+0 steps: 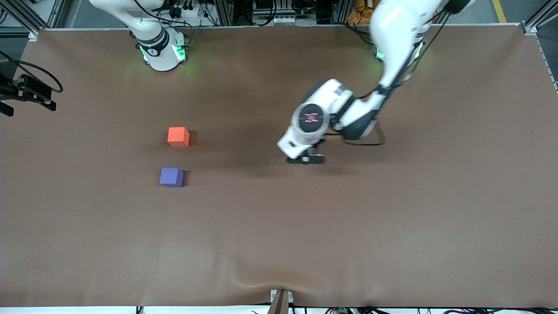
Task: Place blue block between orange and purple blocks
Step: 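Carry the blue cube with the left gripper to the table middle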
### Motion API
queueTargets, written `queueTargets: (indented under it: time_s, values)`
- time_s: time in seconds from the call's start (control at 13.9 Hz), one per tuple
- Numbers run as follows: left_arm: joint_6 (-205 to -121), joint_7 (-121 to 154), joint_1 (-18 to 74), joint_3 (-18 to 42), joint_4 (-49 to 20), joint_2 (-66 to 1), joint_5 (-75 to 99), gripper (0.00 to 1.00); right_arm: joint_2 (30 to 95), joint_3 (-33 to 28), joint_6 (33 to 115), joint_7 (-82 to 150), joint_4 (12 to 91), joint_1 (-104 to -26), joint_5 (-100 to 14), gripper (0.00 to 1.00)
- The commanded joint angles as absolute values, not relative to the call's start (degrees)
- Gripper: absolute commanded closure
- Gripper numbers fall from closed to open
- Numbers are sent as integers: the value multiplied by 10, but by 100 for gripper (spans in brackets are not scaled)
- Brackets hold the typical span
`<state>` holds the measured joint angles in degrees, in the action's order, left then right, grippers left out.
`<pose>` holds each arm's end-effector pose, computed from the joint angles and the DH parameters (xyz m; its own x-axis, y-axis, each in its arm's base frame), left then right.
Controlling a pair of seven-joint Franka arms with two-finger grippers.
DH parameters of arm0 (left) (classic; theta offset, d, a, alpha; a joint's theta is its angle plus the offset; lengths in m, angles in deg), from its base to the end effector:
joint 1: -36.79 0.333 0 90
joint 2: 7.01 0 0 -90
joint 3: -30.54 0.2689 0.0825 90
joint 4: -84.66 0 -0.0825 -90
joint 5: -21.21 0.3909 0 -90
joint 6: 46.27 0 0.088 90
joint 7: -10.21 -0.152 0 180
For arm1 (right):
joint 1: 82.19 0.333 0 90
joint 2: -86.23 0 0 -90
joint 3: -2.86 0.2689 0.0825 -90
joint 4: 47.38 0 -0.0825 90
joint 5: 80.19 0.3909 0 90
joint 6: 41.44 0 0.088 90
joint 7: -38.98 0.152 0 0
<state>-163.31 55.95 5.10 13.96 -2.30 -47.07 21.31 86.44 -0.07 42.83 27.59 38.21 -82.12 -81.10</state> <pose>0.4504 -0.4861 0.1679 0.9719 0.0035 -0.2352 0.0084 -0.9998 0.0198 0.5487 -0.0300 0.5623 0.9889 0.1468 -0.0221 0.1470 -0.9891 0.0115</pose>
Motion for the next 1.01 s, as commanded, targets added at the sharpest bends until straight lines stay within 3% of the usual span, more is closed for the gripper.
queueTargets:
  time_s: [0.0,0.22,0.36,0.5,0.94]
  values:
    - [-1636,592,7,148,81,-552,206,49,878,3,431,281,394,-823,-812,0]
    - [-1725,609,-56,190,85,-575,206,46,878,3,432,282,393,-823,-812,0]
    - [-1730,616,-72,202,84,-571,209,0,878,3,429,282,394,-823,-811,0]
    - [-1722,620,-67,202,80,-548,210,0,878,3,430,282,394,-822,-812,0]
    - [-1562,612,-2,201,68,-406,213,0,840,3,429,280,389,-822,-812,0]
